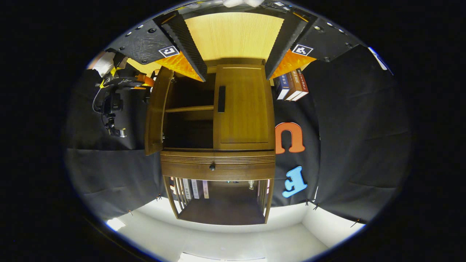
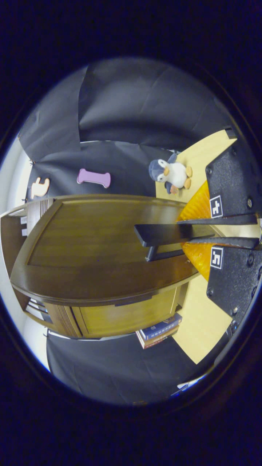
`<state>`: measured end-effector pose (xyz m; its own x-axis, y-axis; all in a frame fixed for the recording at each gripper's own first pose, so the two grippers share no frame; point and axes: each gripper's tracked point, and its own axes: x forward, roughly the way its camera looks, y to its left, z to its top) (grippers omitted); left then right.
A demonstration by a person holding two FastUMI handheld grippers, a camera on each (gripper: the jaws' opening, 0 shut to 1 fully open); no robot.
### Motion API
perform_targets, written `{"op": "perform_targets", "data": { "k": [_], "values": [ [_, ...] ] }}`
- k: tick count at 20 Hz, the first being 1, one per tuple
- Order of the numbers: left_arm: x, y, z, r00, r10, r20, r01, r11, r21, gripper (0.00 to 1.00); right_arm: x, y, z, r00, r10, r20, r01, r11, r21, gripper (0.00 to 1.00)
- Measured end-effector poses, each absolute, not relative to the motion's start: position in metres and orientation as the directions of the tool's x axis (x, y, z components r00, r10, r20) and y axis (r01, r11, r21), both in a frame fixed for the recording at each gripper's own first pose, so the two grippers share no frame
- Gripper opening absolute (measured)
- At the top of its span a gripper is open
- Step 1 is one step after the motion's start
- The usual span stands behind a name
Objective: Open the right door of the double-door shoe cabinet with the right hand, and open the left door with the left hand.
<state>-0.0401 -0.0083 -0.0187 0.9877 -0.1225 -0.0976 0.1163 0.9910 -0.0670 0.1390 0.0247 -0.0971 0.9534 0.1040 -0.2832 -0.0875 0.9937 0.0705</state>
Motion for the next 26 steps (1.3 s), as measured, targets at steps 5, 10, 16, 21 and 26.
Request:
{"op": "perform_targets", "data": {
  "k": [5,10,16,21,26],
  "values": [
    [-0.039,-0.022,-0.020,0.980,-0.173,-0.096,0.168,0.984,-0.062,0.96,0.135,-0.002,-0.096,0.958,0.024,-0.284,-0.003,0.997,0.075,0.07],
    [-0.037,-0.039,-0.017,0.970,-0.224,-0.095,0.217,0.973,-0.076,0.96,0.130,-0.023,-0.098,0.954,-0.026,-0.297,0.053,0.995,0.083,0.04],
    [-0.035,-0.060,-0.010,0.967,-0.239,-0.087,0.233,0.969,-0.077,0.96,0.130,-0.031,-0.100,0.953,0.018,-0.302,0.017,0.994,0.112,0.04],
    [-0.031,-0.077,-0.001,0.977,-0.199,-0.083,0.195,0.979,-0.052,0.96,0.130,-0.039,-0.100,0.948,0.077,-0.310,-0.046,0.993,0.107,0.04],
    [-0.033,-0.089,0.000,0.986,-0.134,-0.100,0.128,0.990,-0.066,0.96,0.132,-0.045,-0.100,0.938,0.145,-0.315,-0.117,0.988,0.106,0.04]
  ]
}}
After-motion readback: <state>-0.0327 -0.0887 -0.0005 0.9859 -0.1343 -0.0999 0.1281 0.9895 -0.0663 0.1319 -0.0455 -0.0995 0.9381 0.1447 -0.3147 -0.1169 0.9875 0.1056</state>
